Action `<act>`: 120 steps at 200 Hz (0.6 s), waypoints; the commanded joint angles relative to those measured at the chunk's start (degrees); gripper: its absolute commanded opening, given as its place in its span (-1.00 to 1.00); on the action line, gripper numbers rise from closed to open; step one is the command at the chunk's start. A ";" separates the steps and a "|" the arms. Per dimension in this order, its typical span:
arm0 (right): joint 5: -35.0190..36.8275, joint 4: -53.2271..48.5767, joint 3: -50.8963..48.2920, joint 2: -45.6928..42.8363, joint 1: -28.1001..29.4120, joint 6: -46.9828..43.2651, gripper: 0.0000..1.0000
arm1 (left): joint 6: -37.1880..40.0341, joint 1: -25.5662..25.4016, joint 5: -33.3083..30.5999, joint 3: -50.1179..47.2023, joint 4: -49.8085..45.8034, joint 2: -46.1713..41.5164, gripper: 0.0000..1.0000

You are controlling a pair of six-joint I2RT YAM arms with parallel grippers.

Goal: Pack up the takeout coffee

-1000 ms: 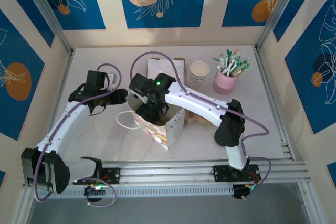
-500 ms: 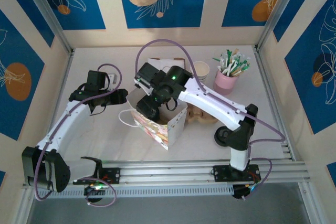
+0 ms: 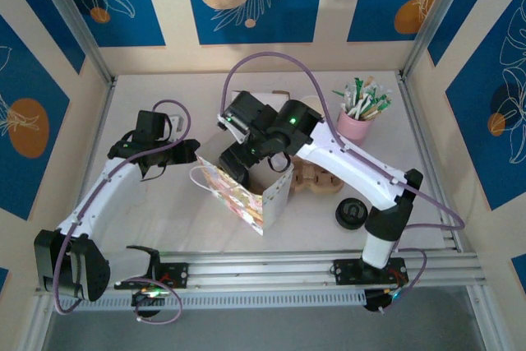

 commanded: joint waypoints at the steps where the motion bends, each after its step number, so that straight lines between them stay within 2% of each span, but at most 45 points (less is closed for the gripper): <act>1: 1.97 0.01 0.18 -3.11 0.44 0.74 0.67 | -0.23 0.43 -0.05 -0.40 0.73 0.33 0.32; 67: 4.89 -1.60 -2.03 -7.28 1.46 0.65 0.30 | -0.23 0.45 -0.05 -0.39 0.82 0.43 0.32; 120: 4.89 0.63 -4.81 -12.31 2.06 0.73 0.22 | -0.23 0.45 -0.05 -0.44 0.73 0.35 0.32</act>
